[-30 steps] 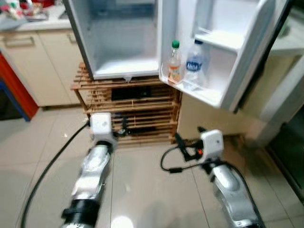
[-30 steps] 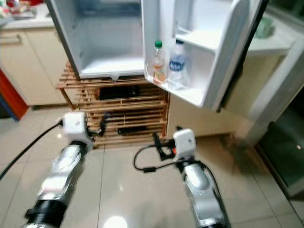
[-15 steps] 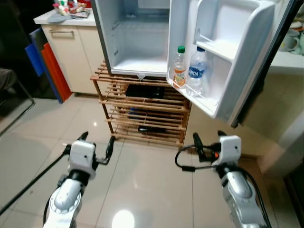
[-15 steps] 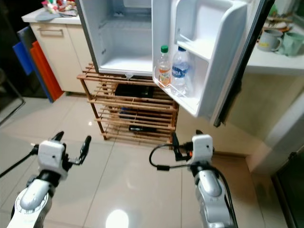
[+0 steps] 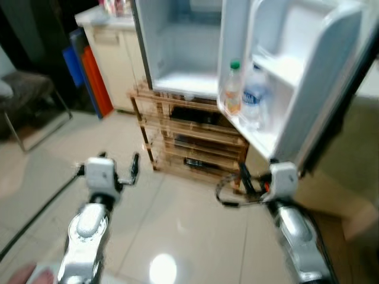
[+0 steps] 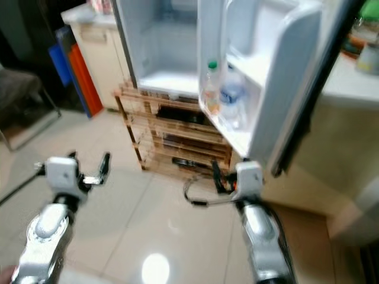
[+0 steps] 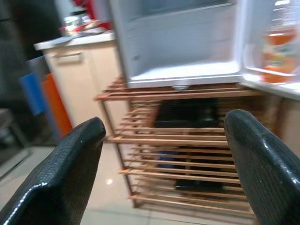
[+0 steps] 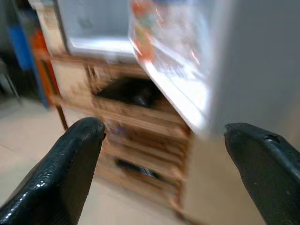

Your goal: Restocking fridge

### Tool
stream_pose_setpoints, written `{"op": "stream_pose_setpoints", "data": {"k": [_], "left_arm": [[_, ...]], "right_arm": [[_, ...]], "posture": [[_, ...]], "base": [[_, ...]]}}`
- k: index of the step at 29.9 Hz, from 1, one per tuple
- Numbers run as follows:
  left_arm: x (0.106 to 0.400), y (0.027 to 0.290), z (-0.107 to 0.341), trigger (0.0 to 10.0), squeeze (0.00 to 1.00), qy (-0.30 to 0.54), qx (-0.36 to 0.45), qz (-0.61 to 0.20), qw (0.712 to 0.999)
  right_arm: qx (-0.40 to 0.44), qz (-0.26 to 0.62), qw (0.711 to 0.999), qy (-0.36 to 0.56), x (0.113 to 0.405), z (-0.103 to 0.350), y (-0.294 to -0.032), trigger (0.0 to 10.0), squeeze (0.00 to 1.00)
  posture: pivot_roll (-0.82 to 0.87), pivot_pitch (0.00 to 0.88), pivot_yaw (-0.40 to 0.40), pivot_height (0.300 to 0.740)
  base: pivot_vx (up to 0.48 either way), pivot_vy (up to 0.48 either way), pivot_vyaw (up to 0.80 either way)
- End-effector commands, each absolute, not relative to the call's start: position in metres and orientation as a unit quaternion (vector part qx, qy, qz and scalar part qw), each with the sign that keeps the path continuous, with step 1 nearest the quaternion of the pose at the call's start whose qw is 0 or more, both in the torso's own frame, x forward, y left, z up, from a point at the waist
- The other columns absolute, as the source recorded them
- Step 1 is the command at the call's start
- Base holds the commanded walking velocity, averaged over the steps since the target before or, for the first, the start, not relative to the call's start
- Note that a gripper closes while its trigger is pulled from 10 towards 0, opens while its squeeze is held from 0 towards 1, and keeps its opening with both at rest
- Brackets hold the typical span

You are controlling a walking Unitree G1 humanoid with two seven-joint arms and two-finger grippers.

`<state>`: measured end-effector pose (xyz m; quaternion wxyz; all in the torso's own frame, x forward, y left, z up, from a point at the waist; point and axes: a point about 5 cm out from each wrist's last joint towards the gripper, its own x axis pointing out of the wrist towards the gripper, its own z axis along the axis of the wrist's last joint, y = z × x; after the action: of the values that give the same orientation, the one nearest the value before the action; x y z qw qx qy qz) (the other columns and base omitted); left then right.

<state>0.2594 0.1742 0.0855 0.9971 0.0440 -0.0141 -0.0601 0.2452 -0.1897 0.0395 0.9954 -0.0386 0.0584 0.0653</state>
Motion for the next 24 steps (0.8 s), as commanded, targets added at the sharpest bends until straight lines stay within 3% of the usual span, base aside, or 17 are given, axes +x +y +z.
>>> {"op": "stream_pose_setpoints", "data": {"k": [1,4,5,8,10,11,15,19,24], "left_arm": [[0.258,0.184,0.080,10.0,0.00,0.005,0.059,-0.051,0.997],[0.261,0.188,0.068,10.0,0.00,0.036,0.053,-0.039,0.997],[0.264,0.189,0.060,10.0,0.00,0.059,0.040,-0.031,0.997],[0.267,0.188,0.052,10.0,0.00,0.089,0.056,-0.033,0.994],[0.268,0.186,0.037,10.0,0.00,0.135,0.081,-0.044,0.986],[0.268,0.186,0.037,10.0,0.00,0.135,0.081,-0.044,0.986],[0.262,0.182,0.005,10.0,0.00,0.235,0.122,-0.070,0.962],[0.259,0.175,-0.006,10.0,0.00,0.271,0.126,-0.100,0.949],[0.250,0.172,-0.023,10.0,0.00,0.337,0.117,-0.127,0.926]], "right_arm": [[-0.040,0.104,0.988,0.105,0.233,0.021,-0.183,10.0,0.01],[-0.068,0.115,0.976,0.173,0.215,-0.003,-0.191,10.0,0.01],[-0.106,0.082,0.964,0.230,0.210,-0.019,-0.209,10.0,0.01],[-0.137,0.022,0.960,0.243,0.212,-0.022,-0.227,10.0,0.01],[-0.172,-0.076,0.955,0.228,0.224,-0.012,-0.248,10.0,0.00],[-0.172,-0.076,0.955,0.228,0.224,-0.012,-0.248,10.0,0.00],[-0.216,-0.221,0.941,0.139,0.269,0.041,-0.289,10.0,0.00],[-0.241,-0.239,0.934,0.112,0.297,0.067,-0.295,10.0,0.00],[-0.250,-0.286,0.918,0.114,0.311,0.083,-0.306,10.0,0.00]], "posture": [[-0.14,0.000,0.077,0.740],[-0.15,0.000,0.077,0.740],[-0.15,0.000,0.076,0.740],[-0.15,0.000,0.079,0.740],[-0.14,0.000,0.080,0.740],[-0.14,0.000,0.080,0.740],[-0.14,0.000,0.083,0.740],[-0.13,0.000,0.082,0.740],[-0.12,0.000,0.079,0.740]], "base": [[0.000,0.000,0.00],[0.000,0.000,0.00],[0.000,0.000,0.00],[0.000,0.000,0.00],[0.000,0.000,0.00],[0.000,0.000,0.00],[0.000,0.000,0.00],[0.000,0.000,0.00],[0.000,0.000,0.00]]}}
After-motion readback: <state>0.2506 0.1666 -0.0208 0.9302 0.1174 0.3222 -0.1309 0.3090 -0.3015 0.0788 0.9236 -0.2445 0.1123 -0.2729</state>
